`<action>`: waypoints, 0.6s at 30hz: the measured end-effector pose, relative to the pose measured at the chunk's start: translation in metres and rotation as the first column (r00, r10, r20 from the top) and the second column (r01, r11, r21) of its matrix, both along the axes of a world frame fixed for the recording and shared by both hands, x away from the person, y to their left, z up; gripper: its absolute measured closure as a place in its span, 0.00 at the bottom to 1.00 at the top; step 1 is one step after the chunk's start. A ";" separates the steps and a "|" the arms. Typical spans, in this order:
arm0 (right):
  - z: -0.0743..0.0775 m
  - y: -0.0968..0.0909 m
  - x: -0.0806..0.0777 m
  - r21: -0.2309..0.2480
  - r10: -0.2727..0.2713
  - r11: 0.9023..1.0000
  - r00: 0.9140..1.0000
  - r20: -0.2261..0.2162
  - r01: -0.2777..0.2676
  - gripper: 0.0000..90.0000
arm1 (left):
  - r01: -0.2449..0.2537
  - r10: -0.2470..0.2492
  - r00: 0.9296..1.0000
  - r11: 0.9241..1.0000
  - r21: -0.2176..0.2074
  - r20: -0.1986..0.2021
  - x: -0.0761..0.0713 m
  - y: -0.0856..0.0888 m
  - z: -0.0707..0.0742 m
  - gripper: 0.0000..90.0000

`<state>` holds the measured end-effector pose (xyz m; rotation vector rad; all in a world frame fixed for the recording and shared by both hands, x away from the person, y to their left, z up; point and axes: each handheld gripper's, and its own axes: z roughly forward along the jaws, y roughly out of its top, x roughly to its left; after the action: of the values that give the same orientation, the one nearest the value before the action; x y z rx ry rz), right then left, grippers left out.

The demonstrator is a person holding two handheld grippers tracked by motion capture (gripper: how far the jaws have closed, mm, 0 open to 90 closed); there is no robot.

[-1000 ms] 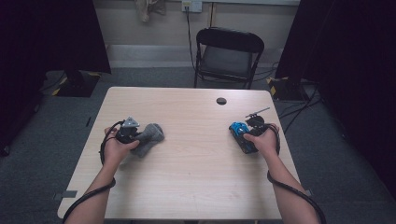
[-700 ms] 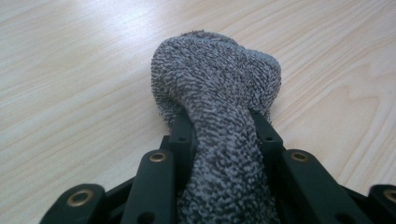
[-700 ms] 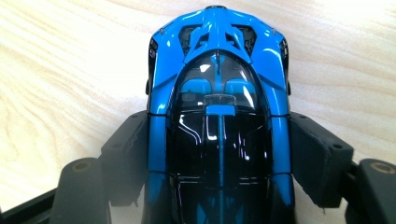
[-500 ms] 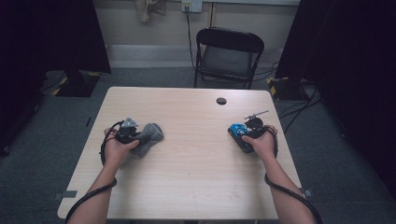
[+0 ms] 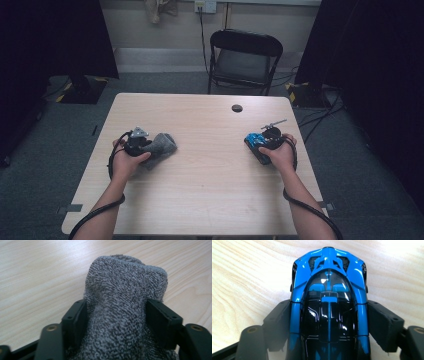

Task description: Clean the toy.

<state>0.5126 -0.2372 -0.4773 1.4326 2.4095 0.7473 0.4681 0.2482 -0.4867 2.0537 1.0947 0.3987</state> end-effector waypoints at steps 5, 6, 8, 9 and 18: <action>0.003 -0.004 -0.001 0.009 -0.007 1.000 1.000 0.007 0.007 0.22 | -0.007 0.007 1.000 0.999 0.032 -0.007 0.000 -0.004 0.002 0.28; 0.004 -0.004 -0.001 0.007 -0.012 1.000 1.000 0.002 0.012 0.20 | -0.007 0.007 1.000 0.999 0.032 -0.007 0.000 -0.004 0.002 0.28; 0.006 -0.005 -0.001 0.007 -0.011 1.000 1.000 0.005 0.011 0.20 | -0.014 0.015 1.000 0.999 0.029 -0.014 0.000 -0.005 0.003 0.27; 0.006 -0.005 -0.001 0.007 -0.011 1.000 1.000 0.005 0.011 0.20 | -0.014 0.015 1.000 0.999 0.029 -0.014 0.000 -0.005 0.003 0.26; 0.016 -0.005 -0.009 0.056 0.002 0.998 1.000 0.026 -0.004 0.19 | -0.009 0.009 1.000 1.000 0.014 0.016 -0.003 -0.011 0.018 0.24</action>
<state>0.5034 -0.2419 -0.4615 1.4317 2.3901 0.8345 0.4647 0.2373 -0.4691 2.0551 1.0946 0.4282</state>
